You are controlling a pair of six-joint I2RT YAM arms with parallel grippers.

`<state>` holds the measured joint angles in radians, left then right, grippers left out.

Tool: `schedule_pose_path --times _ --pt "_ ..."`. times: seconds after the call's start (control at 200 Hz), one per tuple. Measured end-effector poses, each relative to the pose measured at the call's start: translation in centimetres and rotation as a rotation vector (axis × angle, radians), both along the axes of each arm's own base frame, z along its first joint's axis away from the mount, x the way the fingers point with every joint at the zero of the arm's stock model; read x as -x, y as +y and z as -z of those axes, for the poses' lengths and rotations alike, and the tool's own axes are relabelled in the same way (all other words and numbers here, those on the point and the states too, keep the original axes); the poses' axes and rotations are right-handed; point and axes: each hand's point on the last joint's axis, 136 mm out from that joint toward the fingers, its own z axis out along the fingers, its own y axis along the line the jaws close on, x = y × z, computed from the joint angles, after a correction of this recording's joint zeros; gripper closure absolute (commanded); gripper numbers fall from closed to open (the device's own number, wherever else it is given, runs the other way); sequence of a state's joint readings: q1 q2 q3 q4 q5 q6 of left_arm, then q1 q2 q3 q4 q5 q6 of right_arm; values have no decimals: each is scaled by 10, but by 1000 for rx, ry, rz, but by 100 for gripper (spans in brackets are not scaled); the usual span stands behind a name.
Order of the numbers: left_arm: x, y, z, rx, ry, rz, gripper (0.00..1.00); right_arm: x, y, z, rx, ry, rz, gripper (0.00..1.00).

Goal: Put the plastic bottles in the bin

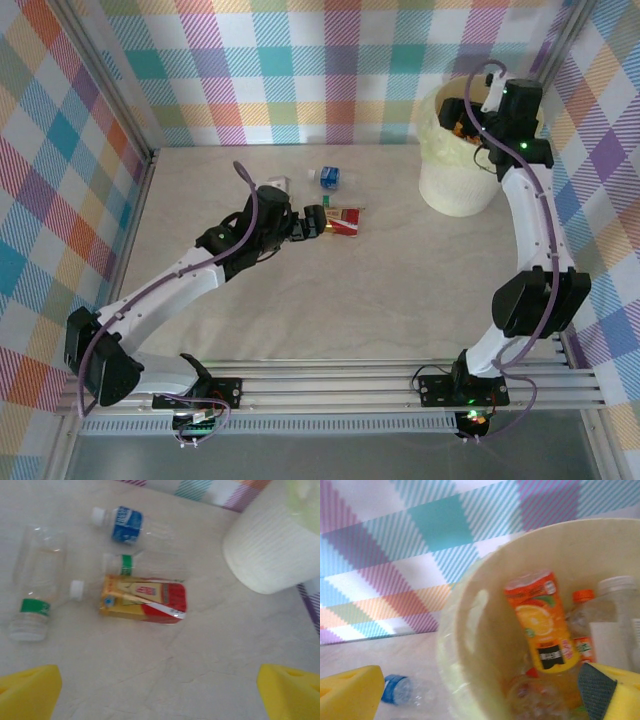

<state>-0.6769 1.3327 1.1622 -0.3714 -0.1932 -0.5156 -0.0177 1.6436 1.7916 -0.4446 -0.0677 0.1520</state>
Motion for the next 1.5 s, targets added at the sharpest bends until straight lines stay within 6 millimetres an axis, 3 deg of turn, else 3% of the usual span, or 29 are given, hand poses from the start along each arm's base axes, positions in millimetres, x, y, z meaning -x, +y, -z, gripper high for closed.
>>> schedule_pose_path --times 0.245,0.465,0.61,0.77,1.005,1.29,1.5 --pt "-23 49 63 -116 184 -149 0 37 77 2 -17 -17 -195 0" --pt "-48 75 82 -124 271 -200 0 69 143 27 -33 22 -373 0" --pt "-73 81 101 -133 326 -191 0 87 166 51 -48 76 -437 0" --pt "-92 79 126 -171 384 -146 1 102 175 73 -61 130 -462 0" --pt "-104 74 161 -250 448 -72 7 112 167 94 -63 177 -427 0" --pt "-104 68 198 -282 517 -21 19 117 160 83 -50 146 -402 0" --pt "-97 69 219 -278 541 -16 38 117 157 82 -45 141 -389 0"
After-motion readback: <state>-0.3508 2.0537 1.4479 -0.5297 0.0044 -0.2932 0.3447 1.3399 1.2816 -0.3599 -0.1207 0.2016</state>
